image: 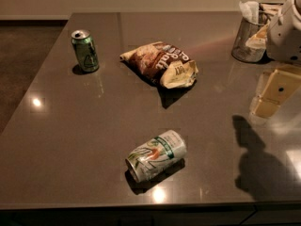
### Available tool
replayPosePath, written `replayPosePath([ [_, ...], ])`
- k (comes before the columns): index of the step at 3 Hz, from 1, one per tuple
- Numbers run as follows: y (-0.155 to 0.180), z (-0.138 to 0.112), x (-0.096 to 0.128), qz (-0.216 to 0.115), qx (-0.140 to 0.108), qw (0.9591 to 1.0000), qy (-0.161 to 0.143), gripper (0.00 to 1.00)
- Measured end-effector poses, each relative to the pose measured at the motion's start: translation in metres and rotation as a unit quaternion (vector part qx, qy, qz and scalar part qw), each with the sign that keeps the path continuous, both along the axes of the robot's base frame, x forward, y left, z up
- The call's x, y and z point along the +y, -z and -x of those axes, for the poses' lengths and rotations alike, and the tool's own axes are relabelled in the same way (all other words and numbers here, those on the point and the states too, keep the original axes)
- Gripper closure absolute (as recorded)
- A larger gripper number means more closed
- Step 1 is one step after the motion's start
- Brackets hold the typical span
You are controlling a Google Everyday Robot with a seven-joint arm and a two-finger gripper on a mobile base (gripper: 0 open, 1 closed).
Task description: Place 7up can upright
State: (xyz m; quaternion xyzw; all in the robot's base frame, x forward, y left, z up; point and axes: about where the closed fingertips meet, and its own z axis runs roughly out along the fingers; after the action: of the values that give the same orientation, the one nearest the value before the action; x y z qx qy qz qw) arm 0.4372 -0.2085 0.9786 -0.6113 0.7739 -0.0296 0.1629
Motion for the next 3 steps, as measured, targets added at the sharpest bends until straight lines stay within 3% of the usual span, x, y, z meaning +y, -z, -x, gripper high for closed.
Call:
replayPosePath([
  [1,0.008,0.010,0.025,-0.008,0.006,0.9988,-0.047,0.00],
  [2,0.027,0.037,0.075,-0.019,0.005,0.9886,-0.149,0.00],
  [3,0.045,0.058,0.111,-0.012,0.011,0.9755,-0.219,0.00],
])
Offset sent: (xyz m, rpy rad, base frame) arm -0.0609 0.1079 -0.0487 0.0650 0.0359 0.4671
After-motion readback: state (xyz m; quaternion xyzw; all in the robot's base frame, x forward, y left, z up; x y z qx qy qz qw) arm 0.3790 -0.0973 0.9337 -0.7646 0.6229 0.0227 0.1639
